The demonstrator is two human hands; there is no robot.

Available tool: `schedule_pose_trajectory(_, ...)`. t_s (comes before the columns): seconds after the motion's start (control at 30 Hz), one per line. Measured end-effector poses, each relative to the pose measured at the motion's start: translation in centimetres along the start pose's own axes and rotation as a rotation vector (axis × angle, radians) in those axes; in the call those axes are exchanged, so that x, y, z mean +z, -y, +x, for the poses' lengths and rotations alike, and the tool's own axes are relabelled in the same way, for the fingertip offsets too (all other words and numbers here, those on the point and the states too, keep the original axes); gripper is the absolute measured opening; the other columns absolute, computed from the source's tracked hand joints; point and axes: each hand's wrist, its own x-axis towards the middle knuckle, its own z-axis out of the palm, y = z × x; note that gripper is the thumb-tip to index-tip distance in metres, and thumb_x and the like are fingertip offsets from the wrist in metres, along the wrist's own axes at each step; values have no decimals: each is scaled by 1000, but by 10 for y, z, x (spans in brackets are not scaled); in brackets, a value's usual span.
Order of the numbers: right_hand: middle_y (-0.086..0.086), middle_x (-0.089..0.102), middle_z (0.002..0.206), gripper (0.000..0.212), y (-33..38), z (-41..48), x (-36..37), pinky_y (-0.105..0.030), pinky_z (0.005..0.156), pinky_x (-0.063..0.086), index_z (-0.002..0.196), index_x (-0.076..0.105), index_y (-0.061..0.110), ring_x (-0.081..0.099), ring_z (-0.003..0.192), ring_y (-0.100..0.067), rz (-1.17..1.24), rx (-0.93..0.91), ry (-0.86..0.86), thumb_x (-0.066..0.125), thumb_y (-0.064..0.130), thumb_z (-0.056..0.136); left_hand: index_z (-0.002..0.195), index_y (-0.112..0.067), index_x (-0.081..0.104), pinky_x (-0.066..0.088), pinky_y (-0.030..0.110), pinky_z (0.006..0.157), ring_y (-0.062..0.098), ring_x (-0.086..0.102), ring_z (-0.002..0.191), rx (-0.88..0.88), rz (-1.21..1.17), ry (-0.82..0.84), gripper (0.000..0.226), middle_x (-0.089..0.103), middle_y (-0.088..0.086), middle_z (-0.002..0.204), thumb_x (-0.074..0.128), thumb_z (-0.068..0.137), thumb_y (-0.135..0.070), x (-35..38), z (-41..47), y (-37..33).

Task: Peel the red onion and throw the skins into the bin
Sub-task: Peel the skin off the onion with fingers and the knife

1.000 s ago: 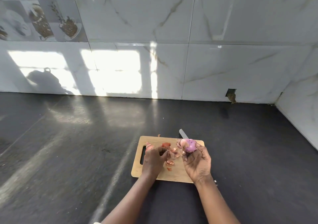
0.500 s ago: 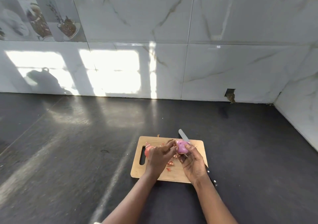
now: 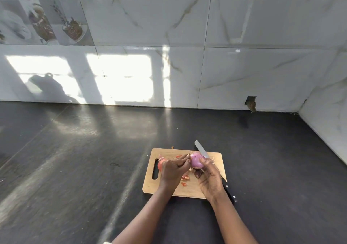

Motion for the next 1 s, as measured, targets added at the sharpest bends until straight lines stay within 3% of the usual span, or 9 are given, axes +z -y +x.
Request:
schedule_pose_trajectory(0.13, -10, 69, 80, 28, -2, 3, -4, -20, 50, 46, 92, 57, 8, 62, 63, -16, -9, 14, -25, 71, 13, 69, 95, -9, 72, 50, 12, 79, -5, 63, 89, 1, 15, 5, 17, 70, 3, 101, 65, 80, -6, 0, 1, -3)
schedule_pose_trajectory(0.23, -14, 64, 90, 48, -4, 5, -6, -23, 56, 47, 102, 57, 7, 58, 72, -20, 11, 21, -42, 76, 25, 62, 81, -13, 76, 51, 26, 64, -1, 59, 65, -12, 13, -16, 16, 70, -8, 73, 60, 78, -14, -2, 1, -2)
schedule_pose_trajectory(0.3, -15, 61, 93, 56, -4, 5, -6, -24, 57, 46, 105, 57, 6, 56, 74, -21, 23, 13, -46, 76, 30, 59, 74, -12, 74, 48, 30, 59, 2, 50, 57, -21, 6, -26, 21, 67, -3, 59, 55, 76, -21, -2, 0, -1)
schedule_pose_trajectory(0.43, -15, 63, 92, 50, -4, 4, -6, -23, 56, 49, 107, 57, 5, 61, 72, -19, 60, 19, -27, 75, 24, 64, 85, -13, 75, 46, 13, 62, -6, 59, 61, -26, -66, -69, 9, 72, -7, 70, 68, 80, -15, -2, -3, -6)
schedule_pose_trajectory(0.53, -16, 63, 93, 38, -3, 2, -6, -22, 57, 53, 106, 56, 4, 65, 71, -18, 83, 17, -8, 70, 16, 73, 91, -12, 74, 51, 13, 72, -1, 68, 73, -43, -116, -19, 20, 74, -6, 80, 77, 72, -18, -2, -2, -5)
schedule_pose_trajectory(0.7, -14, 68, 94, 61, -3, 0, -2, -24, 59, 54, 103, 62, 6, 67, 75, -19, 68, -2, 22, 87, 29, 52, 82, -14, 75, 49, 10, 70, -6, 65, 69, -48, -54, -74, 11, 67, -28, 65, 75, 72, -9, -3, -1, -8)
schedule_pose_trajectory(0.77, -15, 68, 96, 54, -4, -1, -1, -23, 59, 56, 105, 63, 5, 68, 75, -18, 79, -6, 31, 85, 26, 61, 80, -15, 75, 50, 13, 71, -5, 65, 68, -34, -37, -84, 9, 67, -27, 66, 74, 73, -10, -3, -1, -8)
schedule_pose_trajectory(0.9, -15, 69, 92, 49, -1, -3, 1, -20, 55, 54, 100, 65, 3, 69, 72, -16, 61, -22, 54, 88, 17, 59, 78, -19, 73, 52, 27, 70, -1, 63, 62, 12, 18, -70, 13, 70, -12, 67, 70, 75, -31, -1, -4, -6)
schedule_pose_trajectory(1.0, -13, 70, 88, 74, 0, -5, 4, -21, 56, 55, 103, 65, 2, 69, 72, -17, 65, -12, 52, 95, 28, 41, 76, -21, 71, 52, 31, 69, 2, 63, 61, -19, -36, -84, 25, 70, -10, 66, 61, 70, -43, 0, -6, -6)
